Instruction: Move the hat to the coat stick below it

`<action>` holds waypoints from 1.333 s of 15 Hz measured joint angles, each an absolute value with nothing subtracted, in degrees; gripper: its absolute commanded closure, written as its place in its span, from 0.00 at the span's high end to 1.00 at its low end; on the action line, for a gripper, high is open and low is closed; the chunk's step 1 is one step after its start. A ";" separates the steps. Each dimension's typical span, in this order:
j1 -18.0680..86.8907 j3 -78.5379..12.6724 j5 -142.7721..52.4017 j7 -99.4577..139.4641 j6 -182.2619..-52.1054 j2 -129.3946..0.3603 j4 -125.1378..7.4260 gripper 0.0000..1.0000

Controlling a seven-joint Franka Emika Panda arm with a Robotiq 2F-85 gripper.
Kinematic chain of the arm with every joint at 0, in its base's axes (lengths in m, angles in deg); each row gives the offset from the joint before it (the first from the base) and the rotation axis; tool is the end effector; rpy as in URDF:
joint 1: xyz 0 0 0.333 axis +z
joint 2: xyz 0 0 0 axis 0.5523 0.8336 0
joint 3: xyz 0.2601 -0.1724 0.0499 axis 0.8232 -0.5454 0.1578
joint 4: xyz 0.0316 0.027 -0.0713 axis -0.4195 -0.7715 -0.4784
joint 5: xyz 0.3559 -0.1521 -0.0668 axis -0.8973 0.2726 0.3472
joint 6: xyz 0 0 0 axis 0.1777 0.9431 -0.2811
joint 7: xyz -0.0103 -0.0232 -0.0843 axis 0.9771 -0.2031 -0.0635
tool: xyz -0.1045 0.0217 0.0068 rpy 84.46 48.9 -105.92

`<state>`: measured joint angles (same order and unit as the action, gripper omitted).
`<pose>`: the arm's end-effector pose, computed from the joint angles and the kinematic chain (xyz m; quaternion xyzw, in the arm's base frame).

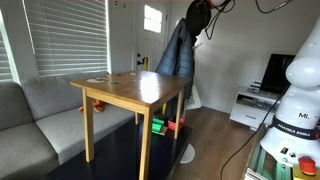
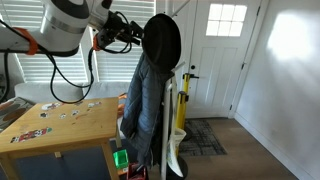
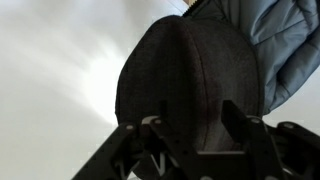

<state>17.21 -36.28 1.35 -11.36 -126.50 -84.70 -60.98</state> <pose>0.5374 -0.2318 0.7336 0.8015 -0.2389 0.4437 0.3221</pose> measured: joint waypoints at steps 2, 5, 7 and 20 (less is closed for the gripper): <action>17.21 -36.27 2.22 -12.38 -126.50 -84.31 -60.55 0.31; 17.22 -36.25 3.33 -13.65 -126.50 -84.06 -60.39 0.05; 17.22 -36.25 3.72 -14.08 -126.50 -83.97 -60.35 0.00; 17.34 -35.73 7.77 -14.66 -126.53 -84.52 -57.31 0.02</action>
<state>17.34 -35.73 7.77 -14.66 -126.53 -84.52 -57.31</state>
